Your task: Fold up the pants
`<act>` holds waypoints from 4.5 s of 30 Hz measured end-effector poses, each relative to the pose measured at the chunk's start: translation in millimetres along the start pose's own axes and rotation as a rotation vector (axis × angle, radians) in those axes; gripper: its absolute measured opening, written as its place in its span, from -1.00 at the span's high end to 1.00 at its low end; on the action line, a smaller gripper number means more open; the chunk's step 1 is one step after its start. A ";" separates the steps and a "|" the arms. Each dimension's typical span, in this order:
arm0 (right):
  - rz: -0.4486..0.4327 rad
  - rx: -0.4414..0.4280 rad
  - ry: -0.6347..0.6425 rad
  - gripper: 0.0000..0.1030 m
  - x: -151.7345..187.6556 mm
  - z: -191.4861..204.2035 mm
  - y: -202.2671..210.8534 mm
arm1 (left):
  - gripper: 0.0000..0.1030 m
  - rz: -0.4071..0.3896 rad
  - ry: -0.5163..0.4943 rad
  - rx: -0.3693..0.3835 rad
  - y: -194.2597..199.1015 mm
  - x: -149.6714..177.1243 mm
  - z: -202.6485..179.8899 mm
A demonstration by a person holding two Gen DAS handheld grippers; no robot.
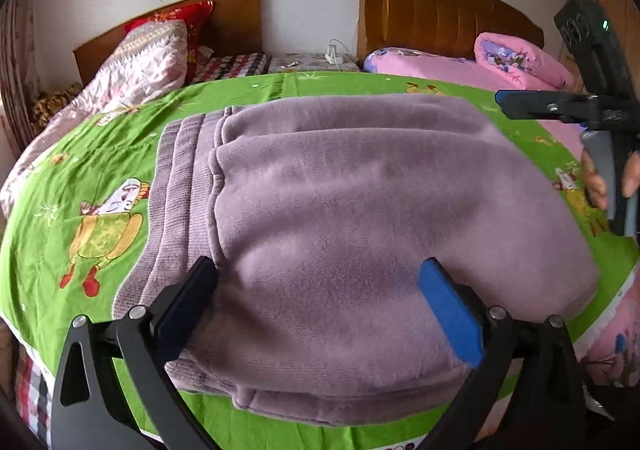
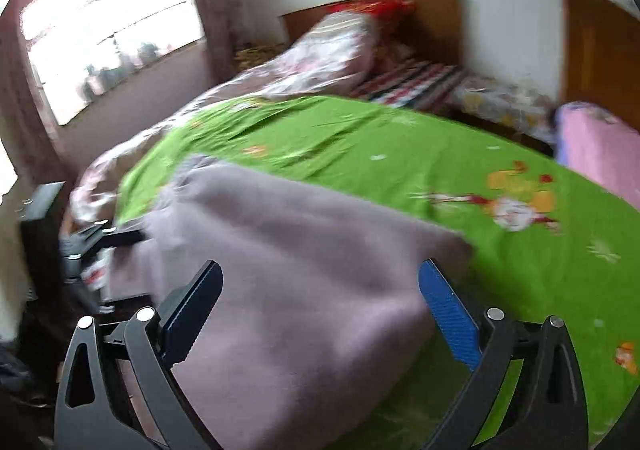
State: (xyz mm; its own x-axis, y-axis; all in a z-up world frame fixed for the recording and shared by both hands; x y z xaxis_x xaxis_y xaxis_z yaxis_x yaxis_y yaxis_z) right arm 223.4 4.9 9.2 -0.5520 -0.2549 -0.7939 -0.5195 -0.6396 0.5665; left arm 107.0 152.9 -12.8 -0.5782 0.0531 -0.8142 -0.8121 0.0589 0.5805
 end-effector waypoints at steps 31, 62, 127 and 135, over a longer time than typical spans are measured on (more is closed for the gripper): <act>0.124 0.092 0.151 -0.89 75.1 74.2 22.8 | -0.97 -0.005 -0.001 0.026 2.1 1.3 0.0; -0.429 0.424 0.083 -0.90 149.1 145.1 161.9 | -0.97 -0.319 0.032 -0.212 119.9 24.5 -80.0; -0.389 0.415 0.051 -0.90 157.7 147.1 153.2 | -0.97 -0.286 0.069 -0.233 117.5 41.8 -74.9; -0.387 0.414 0.051 -0.90 157.7 147.5 152.9 | -0.97 -0.285 0.070 -0.237 117.6 43.5 -73.6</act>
State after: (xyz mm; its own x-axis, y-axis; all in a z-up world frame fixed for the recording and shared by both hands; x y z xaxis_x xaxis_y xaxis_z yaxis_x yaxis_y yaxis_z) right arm -39.3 -26.1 3.2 -0.2436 -0.0995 -0.9648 -0.8956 -0.3587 0.2631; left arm -19.5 88.8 19.4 -0.3233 -0.0005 -0.9463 -0.9323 -0.1715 0.3186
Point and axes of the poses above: each gripper's, at about its wrist camera, not at the fingertips, and y roughly against the way its jaws point, z to its left, x to its underside, the point moved 3 cm from there along -y, roughly the way its jaws point, and after that the axes turned 11 degrees about -z, right-handed, at the moved point
